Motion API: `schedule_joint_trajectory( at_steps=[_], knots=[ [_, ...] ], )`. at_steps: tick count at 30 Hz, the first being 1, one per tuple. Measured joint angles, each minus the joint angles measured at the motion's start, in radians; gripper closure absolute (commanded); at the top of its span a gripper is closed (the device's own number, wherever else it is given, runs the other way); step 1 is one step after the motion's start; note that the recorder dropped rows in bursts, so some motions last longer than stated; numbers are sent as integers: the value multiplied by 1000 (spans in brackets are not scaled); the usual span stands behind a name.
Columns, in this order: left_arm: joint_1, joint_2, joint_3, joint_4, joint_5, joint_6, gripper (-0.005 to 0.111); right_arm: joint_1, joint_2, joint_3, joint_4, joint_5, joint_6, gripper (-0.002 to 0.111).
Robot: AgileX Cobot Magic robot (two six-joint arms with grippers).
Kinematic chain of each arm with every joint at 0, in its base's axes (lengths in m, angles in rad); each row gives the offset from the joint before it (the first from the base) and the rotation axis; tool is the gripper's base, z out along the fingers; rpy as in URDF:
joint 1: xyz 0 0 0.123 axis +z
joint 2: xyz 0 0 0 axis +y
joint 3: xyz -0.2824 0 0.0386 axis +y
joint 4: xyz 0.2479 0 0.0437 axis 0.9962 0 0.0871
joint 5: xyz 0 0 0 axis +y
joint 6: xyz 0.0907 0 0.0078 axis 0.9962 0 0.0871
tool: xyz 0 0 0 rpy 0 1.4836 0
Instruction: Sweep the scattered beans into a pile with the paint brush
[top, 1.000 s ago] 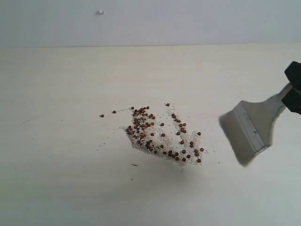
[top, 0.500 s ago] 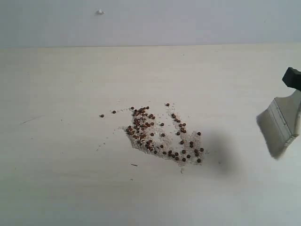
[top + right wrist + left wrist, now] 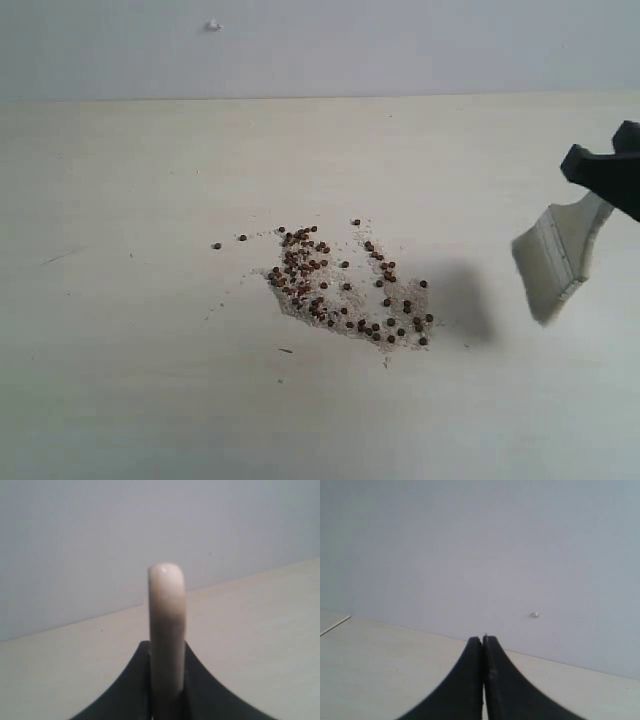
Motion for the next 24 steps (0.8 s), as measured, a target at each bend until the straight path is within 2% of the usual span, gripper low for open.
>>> schedule_joint_trajectory(
  at_steps=[7,10,17,24],
  knots=[
    [0,0,0,0,0,0,107,140,201,-11,26,-139,30,108],
    [0,0,0,0,0,0,107,207,328,-30,56,-266,145,108],
    [0,0,0,0,0,0,107,307,454,-160,62,-259,268,108],
    [0,0,0,0,0,0,107,343,525,-301,62,-191,273,108]
  ],
)
